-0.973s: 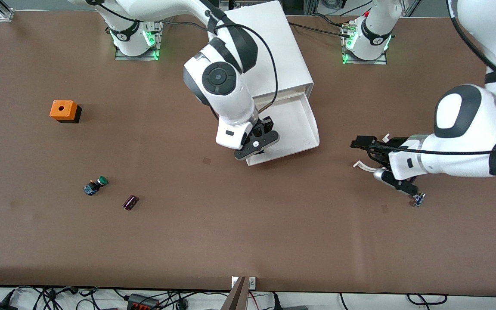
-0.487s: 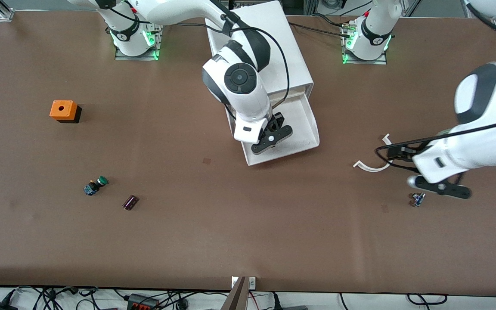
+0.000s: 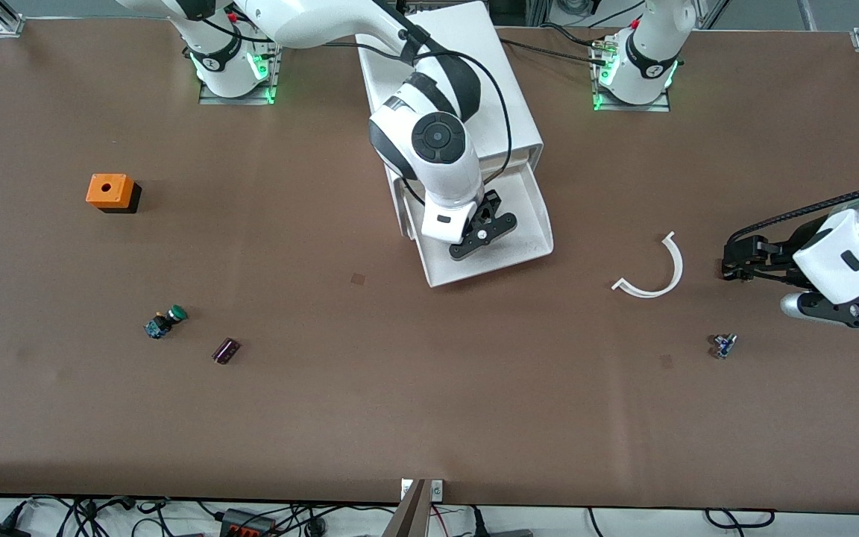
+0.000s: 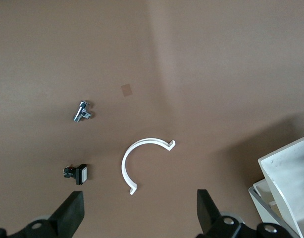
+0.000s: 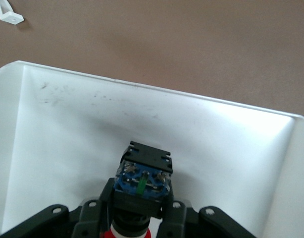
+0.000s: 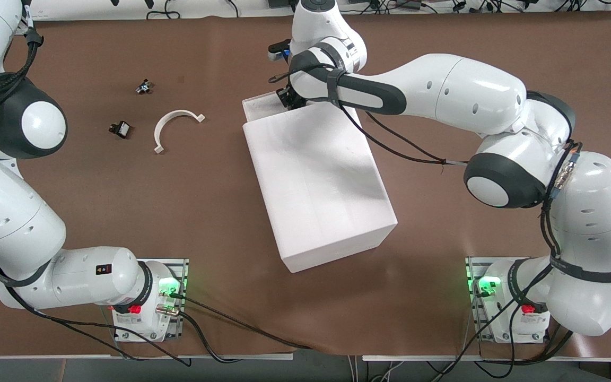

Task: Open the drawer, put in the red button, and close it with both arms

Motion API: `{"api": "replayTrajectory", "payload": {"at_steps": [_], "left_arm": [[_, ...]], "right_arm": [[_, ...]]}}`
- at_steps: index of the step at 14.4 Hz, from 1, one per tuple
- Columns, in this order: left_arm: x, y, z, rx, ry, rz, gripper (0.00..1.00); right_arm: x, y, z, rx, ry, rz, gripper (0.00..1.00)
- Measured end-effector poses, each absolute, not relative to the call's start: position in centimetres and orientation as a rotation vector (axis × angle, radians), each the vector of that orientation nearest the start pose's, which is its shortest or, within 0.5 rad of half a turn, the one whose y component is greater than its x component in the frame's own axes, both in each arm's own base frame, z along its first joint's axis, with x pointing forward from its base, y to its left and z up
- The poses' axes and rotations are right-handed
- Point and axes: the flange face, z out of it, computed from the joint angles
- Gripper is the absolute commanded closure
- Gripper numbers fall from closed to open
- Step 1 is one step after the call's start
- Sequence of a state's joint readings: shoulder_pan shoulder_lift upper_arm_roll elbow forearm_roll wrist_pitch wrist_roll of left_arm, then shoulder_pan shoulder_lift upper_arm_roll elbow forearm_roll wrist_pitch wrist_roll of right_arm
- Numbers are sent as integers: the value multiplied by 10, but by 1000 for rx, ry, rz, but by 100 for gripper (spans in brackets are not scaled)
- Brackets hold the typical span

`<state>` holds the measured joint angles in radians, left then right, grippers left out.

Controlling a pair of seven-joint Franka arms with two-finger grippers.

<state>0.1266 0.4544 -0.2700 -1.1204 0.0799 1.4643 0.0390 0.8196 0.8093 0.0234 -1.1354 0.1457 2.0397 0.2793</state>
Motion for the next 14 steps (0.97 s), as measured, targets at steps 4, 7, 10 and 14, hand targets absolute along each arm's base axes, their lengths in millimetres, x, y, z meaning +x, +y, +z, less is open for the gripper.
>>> {"api": "replayTrajectory", "payload": {"at_steps": [4,7,10,14], "left_arm": [[669,-45,553,-3161,253,157,0],[669,-44,553,-3161,252,158,0],[669,-44,553,-3162,250,158,0],[669,-44,552,-3162,250,160,0]], "right_arm": [[512,578,327,-2872,-726,-7,0],[514,581,334,-2862,-710,-38,0],[524,581,360,-2860,-608,-97,0],[569,541,398,-2880,-473,-206,0]]}}
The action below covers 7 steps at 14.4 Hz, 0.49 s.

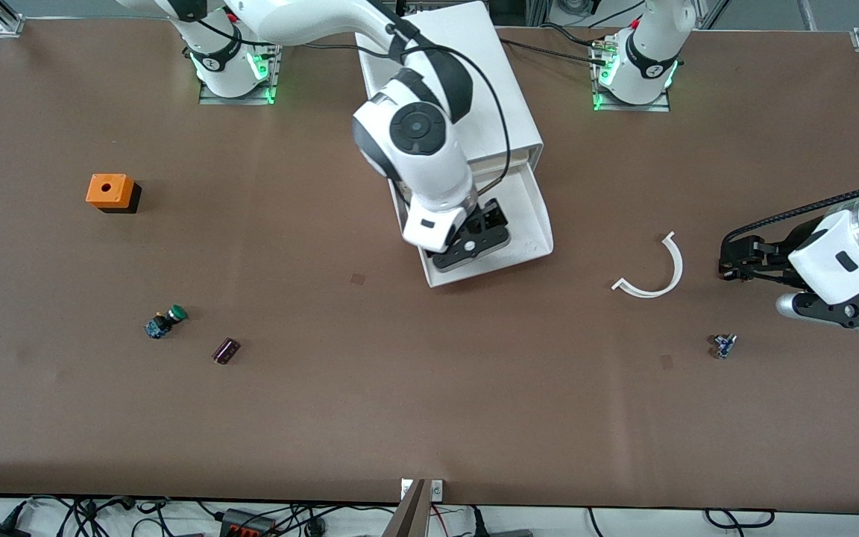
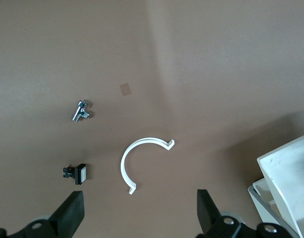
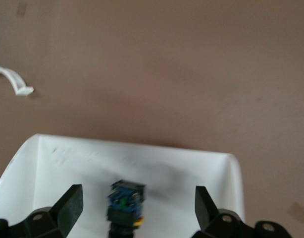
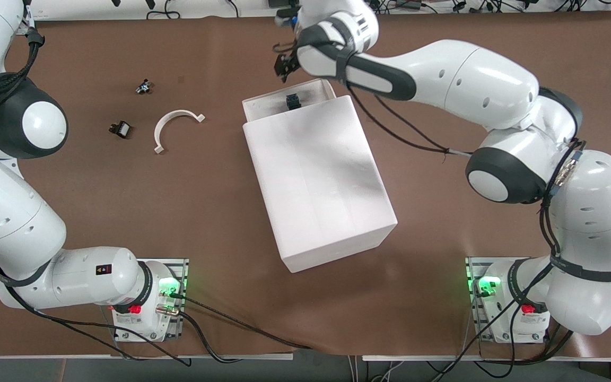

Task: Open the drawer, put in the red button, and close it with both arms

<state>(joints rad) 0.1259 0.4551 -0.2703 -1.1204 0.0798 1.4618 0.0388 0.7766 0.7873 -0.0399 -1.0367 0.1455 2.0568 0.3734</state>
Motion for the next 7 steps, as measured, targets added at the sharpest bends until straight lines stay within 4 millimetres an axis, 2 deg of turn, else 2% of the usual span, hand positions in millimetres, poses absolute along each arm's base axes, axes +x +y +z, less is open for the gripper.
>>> {"api": "replayTrajectory", "payload": {"at_steps": [2,5,7], "left_arm": [[669,-44,552,-3161,250,161,0],[665,-46,549,-3158,227,217,0],[661,-61,534,-3153,180,296,0]], "right_arm": [[601,497,424,-2919,-381,-243,0],[631,425,451,-3003,-251,-155,0],[647,382,471,-3038,-195,-142,0]]}}
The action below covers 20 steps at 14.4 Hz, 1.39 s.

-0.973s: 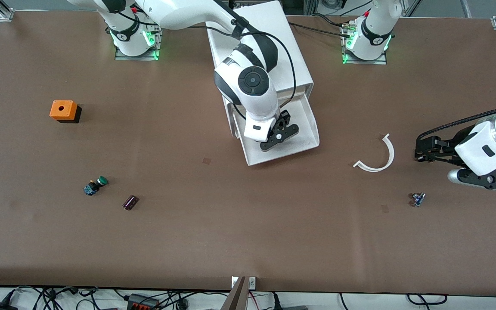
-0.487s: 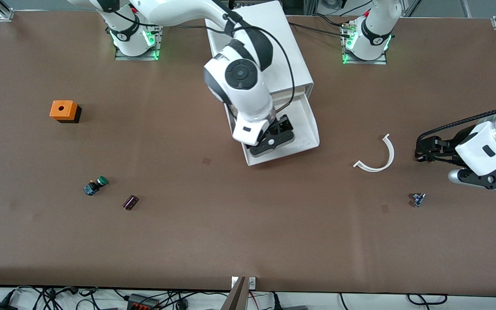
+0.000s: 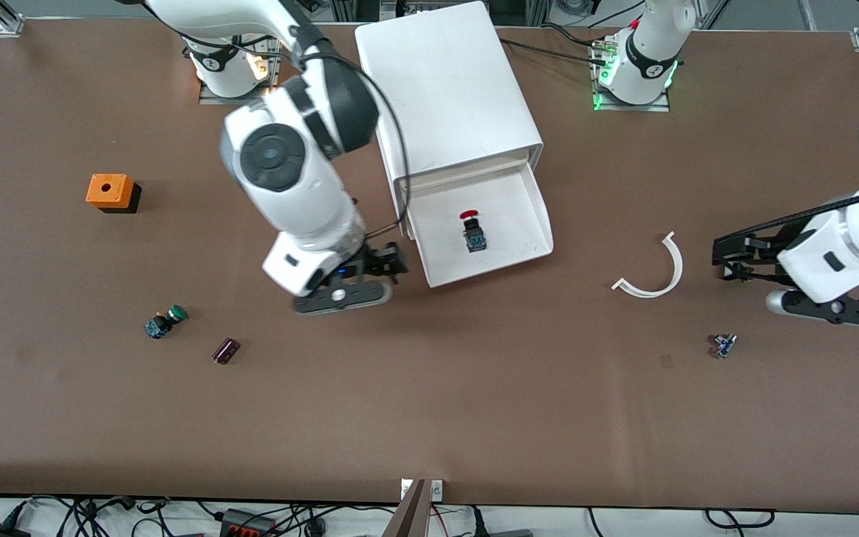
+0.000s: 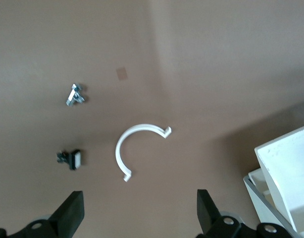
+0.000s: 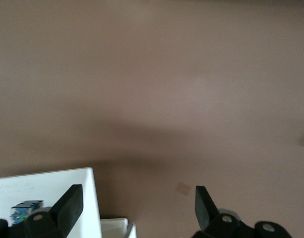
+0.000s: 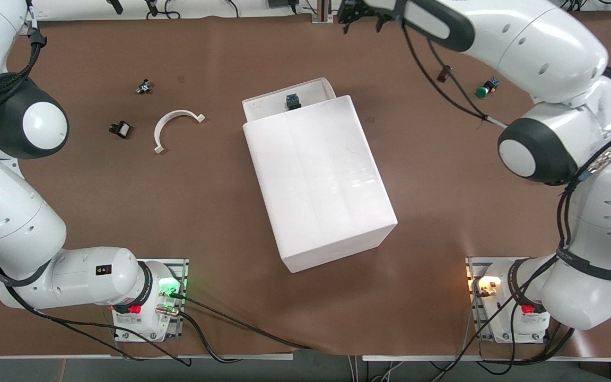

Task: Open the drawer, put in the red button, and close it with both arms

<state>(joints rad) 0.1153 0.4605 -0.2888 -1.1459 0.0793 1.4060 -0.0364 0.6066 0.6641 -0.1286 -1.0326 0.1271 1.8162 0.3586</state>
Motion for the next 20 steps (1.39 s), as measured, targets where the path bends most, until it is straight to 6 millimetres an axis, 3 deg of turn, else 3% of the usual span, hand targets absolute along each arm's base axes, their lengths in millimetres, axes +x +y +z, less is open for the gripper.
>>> {"api": "replayTrajectory", "payload": {"at_steps": [2,5,9,12,15,20], "left_arm": [[661,-97,509,-3154,97,316,0],[665,-171,458,-3184,-5,212,0],[663,-250,385,-3234,45,134,0],[666,-274,336,-3276,64,75,0],[656,-292,293,-3314,-22,-1,0],[615,-320,264,-3300,-317,99,0]], "right_arm": [[657,340,480,-3097,-187,-82,0],[681,261,482,-3131,-167,8,0],[698,172,492,-3132,-122,38,0],[691,141,504,-3134,-72,87,0],[688,116,515,-3152,-9,84,0],[672,36,539,-3136,149,60,0]]}}
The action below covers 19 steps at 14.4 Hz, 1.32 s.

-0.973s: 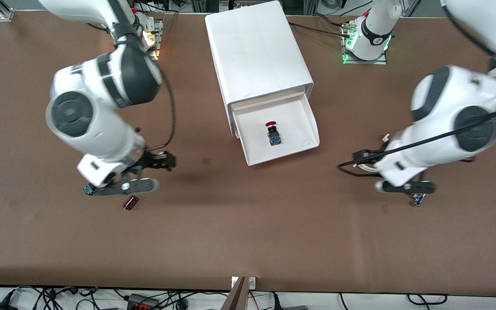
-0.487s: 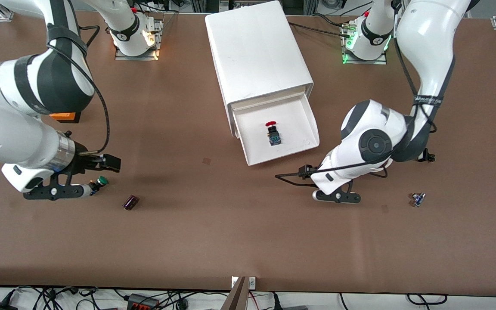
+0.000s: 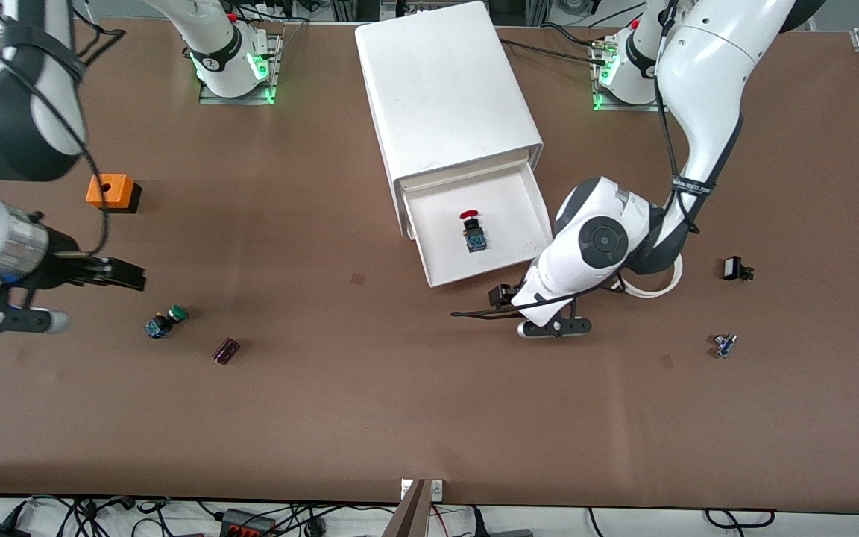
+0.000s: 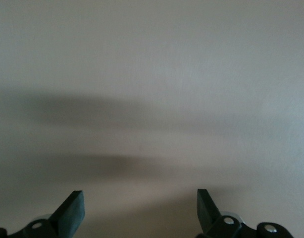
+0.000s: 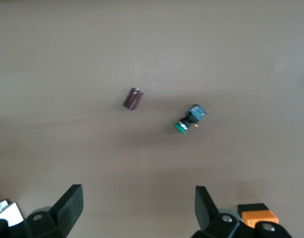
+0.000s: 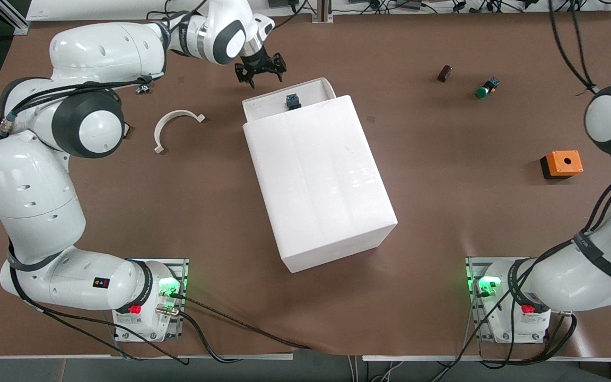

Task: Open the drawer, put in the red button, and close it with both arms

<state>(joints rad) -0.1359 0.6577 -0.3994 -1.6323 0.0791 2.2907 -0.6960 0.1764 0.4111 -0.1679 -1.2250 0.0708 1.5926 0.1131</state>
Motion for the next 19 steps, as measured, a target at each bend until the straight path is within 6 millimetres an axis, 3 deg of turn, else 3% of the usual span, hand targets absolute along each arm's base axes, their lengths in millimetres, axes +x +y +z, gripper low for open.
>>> {"api": "replayTrajectory", "payload": {"at_steps": [4,7,10,16,19], "left_arm": [[574,-339,270,-3197,-506,298,0],[550,-353,279,-3165,-510,477,0],[527,-364,274,-3105,-470,586,0],[480,-400,276,-3047,-339,706,0],[478,-400,276,-3040,-333,717,0]], "right_arm": [[645,-3,572,-3135,95,17,0],[636,-17,585,-3137,21,-7,0],[628,-26,593,-3140,-2,5,0],[608,-27,587,-3140,0,20,0],[589,-28,576,-3142,1,-33,0]]}}
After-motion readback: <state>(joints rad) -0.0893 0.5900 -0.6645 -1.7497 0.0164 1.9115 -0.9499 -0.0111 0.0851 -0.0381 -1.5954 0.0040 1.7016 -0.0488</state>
